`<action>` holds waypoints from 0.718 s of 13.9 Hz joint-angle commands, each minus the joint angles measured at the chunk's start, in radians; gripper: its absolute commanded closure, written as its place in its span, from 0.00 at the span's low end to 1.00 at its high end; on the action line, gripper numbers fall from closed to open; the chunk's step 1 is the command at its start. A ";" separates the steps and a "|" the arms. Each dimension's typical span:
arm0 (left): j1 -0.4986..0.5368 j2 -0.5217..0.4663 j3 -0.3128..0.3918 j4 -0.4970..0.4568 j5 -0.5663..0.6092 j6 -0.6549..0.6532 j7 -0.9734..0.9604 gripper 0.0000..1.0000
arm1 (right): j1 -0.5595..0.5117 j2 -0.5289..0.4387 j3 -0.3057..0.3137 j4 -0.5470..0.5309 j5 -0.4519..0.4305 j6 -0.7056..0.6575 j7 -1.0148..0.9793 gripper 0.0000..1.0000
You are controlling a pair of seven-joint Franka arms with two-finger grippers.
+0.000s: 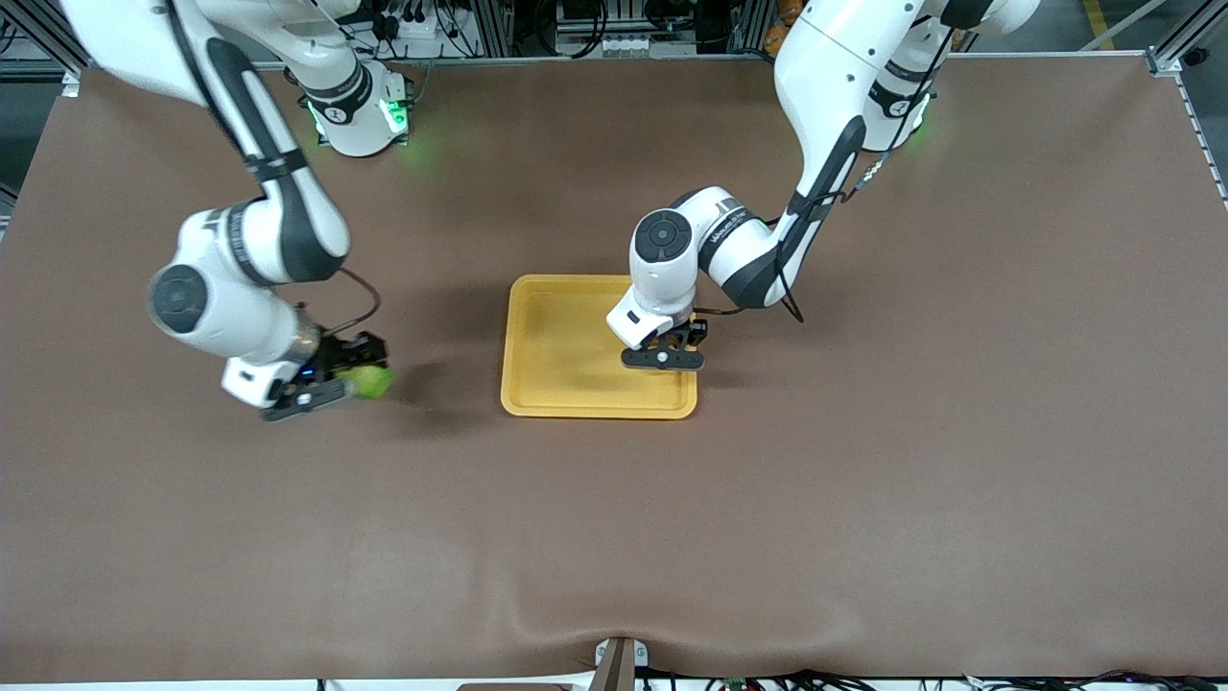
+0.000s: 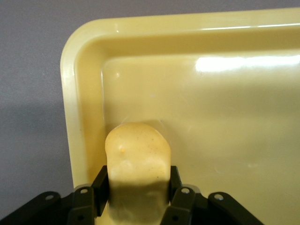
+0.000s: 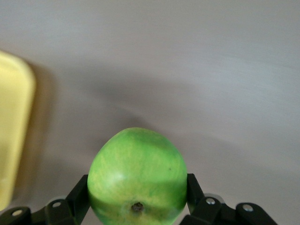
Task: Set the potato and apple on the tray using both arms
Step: 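Carry the potato onto the tray while the right gripper lifts the apple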
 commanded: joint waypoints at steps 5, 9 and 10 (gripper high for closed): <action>-0.011 -0.005 0.013 0.030 0.053 -0.093 -0.028 0.85 | 0.218 0.033 0.077 0.084 -0.012 0.020 -0.023 1.00; -0.011 0.001 0.012 0.042 0.052 -0.093 -0.073 0.42 | 0.278 0.069 0.075 0.080 -0.048 0.073 -0.021 1.00; -0.012 0.003 0.012 0.044 0.052 -0.093 -0.093 0.08 | 0.278 0.082 0.077 0.077 -0.048 0.075 -0.015 1.00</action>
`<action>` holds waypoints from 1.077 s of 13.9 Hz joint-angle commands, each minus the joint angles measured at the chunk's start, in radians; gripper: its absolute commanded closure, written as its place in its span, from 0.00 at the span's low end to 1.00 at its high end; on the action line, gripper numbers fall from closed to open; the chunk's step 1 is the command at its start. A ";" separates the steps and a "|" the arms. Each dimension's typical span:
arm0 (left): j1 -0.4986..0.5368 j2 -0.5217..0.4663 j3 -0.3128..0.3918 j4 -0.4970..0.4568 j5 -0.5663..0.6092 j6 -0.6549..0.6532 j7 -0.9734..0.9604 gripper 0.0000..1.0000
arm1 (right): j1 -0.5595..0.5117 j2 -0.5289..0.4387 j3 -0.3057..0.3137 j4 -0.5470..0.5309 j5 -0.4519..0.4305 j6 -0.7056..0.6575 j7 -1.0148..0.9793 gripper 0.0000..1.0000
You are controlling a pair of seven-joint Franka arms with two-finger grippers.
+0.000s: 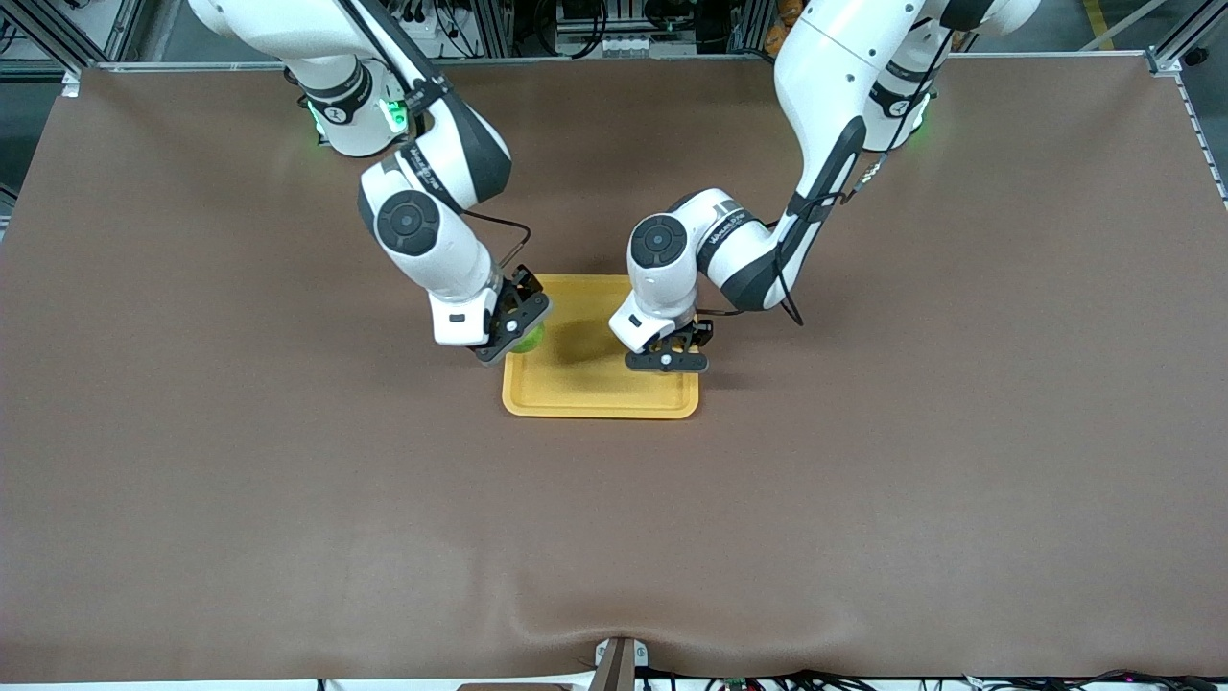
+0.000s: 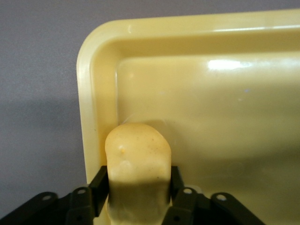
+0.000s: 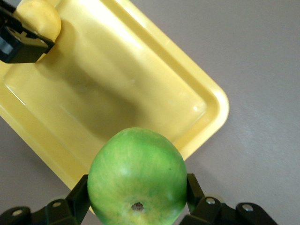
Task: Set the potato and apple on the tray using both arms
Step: 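Carry the potato onto the tray while the right gripper lifts the apple, then open the left gripper to release the potato on the tray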
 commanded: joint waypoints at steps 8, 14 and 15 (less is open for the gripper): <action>0.034 -0.108 0.011 0.079 0.029 -0.176 -0.043 0.00 | 0.094 0.077 -0.008 0.018 -0.015 0.011 0.586 1.00; 0.210 -0.307 0.006 0.130 -0.005 -0.397 0.092 0.00 | 0.090 0.136 -0.015 0.049 -0.014 0.011 0.834 1.00; 0.239 -0.332 0.004 0.130 -0.011 -0.422 0.095 0.00 | 0.092 0.144 -0.015 0.055 -0.015 0.011 0.851 1.00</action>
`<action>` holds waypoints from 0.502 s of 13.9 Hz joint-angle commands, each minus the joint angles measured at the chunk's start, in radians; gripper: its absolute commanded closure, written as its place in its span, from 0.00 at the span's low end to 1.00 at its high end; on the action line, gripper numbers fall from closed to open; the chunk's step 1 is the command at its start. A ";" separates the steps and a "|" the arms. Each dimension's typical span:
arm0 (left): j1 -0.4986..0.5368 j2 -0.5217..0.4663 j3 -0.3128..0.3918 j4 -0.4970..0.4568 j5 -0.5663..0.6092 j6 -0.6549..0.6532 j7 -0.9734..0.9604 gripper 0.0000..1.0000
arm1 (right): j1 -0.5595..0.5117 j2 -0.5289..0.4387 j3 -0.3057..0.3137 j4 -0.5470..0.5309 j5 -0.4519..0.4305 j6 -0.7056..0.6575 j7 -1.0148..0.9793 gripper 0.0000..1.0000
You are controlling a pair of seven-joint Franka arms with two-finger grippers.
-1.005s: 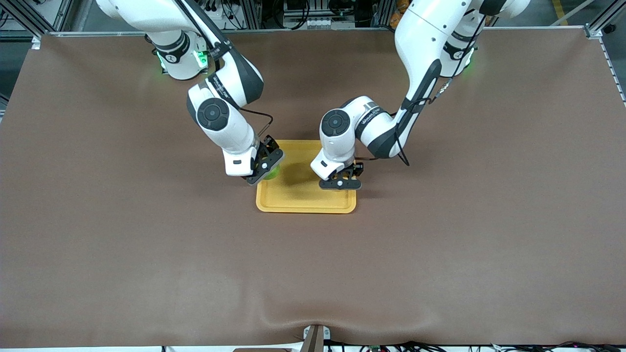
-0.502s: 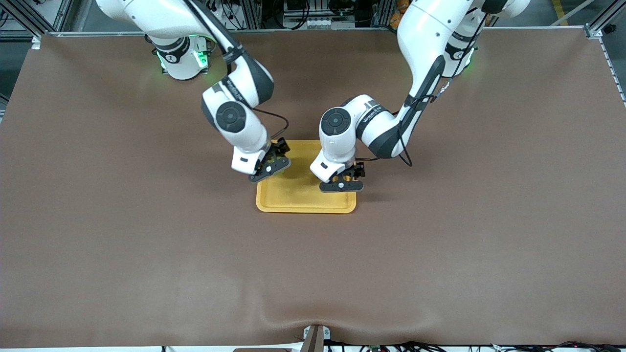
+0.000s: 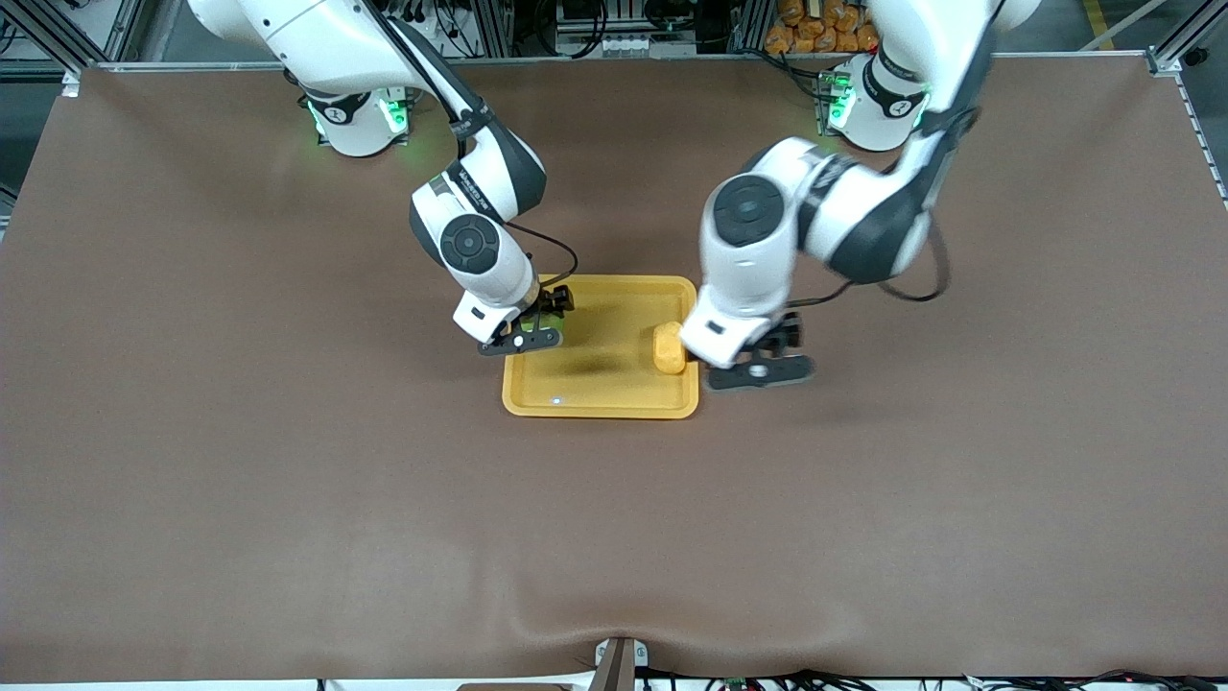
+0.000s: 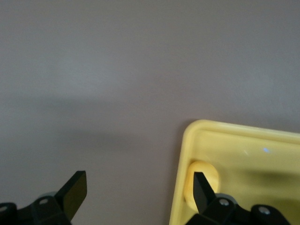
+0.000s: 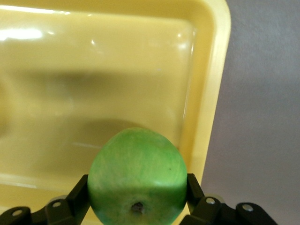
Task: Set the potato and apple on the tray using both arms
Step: 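Open the left gripper to release the potato on the tray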
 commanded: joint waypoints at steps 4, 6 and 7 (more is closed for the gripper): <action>0.168 -0.153 -0.013 -0.018 -0.015 -0.084 0.072 0.00 | 0.004 0.033 0.006 0.044 -0.016 -0.008 0.086 1.00; 0.217 -0.193 -0.010 -0.018 -0.016 -0.135 0.178 0.00 | -0.008 0.049 0.008 0.064 -0.020 -0.013 0.087 1.00; 0.245 -0.222 -0.010 -0.018 -0.016 -0.155 0.210 0.00 | -0.008 0.057 0.008 0.073 -0.019 -0.014 0.087 1.00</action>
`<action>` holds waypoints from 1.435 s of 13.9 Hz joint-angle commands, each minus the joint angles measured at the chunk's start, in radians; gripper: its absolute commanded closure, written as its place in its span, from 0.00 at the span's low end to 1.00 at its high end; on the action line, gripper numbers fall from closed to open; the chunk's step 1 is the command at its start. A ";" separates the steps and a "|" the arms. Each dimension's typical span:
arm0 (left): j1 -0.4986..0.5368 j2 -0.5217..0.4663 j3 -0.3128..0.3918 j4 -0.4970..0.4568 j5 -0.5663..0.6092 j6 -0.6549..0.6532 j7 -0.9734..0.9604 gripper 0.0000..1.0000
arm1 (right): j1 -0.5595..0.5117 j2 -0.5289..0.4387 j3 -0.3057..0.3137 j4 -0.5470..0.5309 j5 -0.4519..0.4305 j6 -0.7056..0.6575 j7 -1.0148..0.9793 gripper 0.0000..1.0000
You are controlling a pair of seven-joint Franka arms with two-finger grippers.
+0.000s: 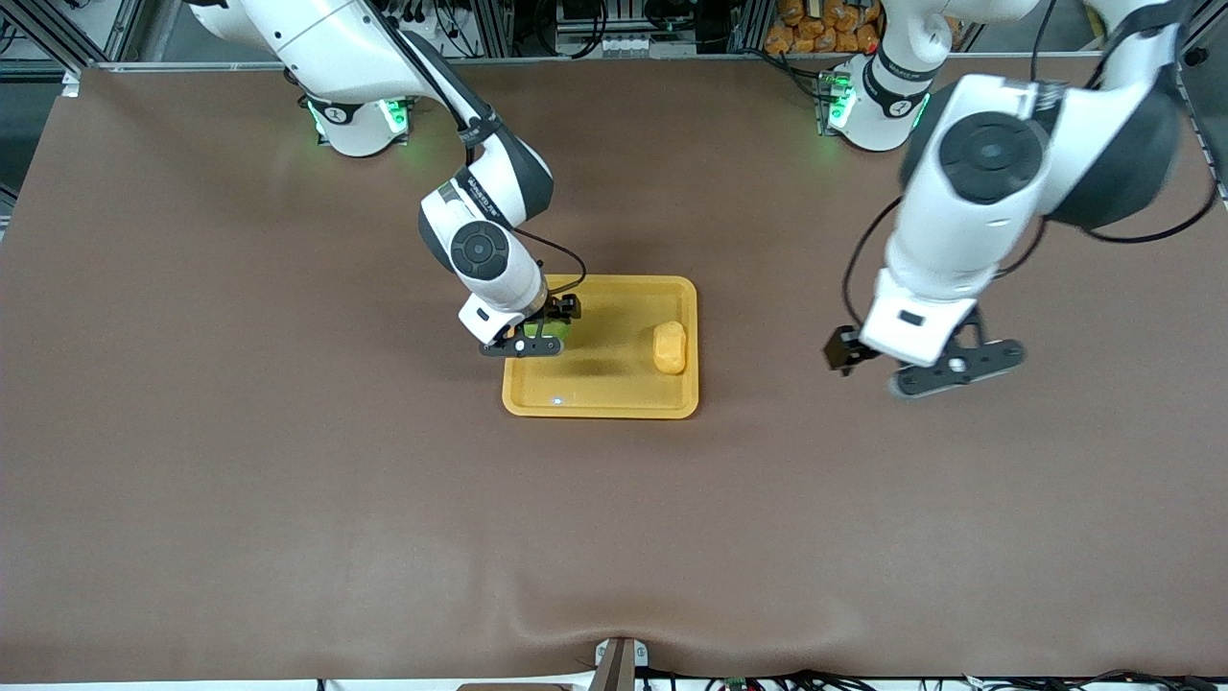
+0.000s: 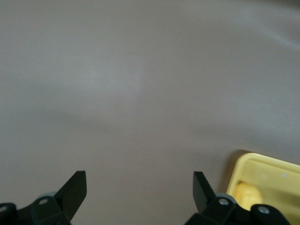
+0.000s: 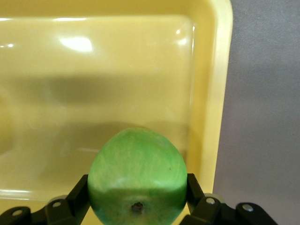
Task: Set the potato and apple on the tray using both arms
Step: 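Lower the apple onto the tray while the left gripper withdraws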
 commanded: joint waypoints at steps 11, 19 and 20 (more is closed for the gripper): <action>0.245 -0.290 -0.006 -0.035 -0.092 -0.272 0.536 0.00 | -0.014 0.038 0.006 0.054 -0.095 -0.023 0.028 0.00; 0.259 -0.377 0.018 -0.081 -0.167 -0.389 0.609 0.00 | -0.188 -0.137 0.009 0.057 -0.089 -0.145 0.019 0.00; 0.249 -0.391 0.018 -0.091 -0.167 -0.389 0.594 0.00 | -0.225 -0.174 0.011 0.040 -0.089 -0.148 -0.009 0.00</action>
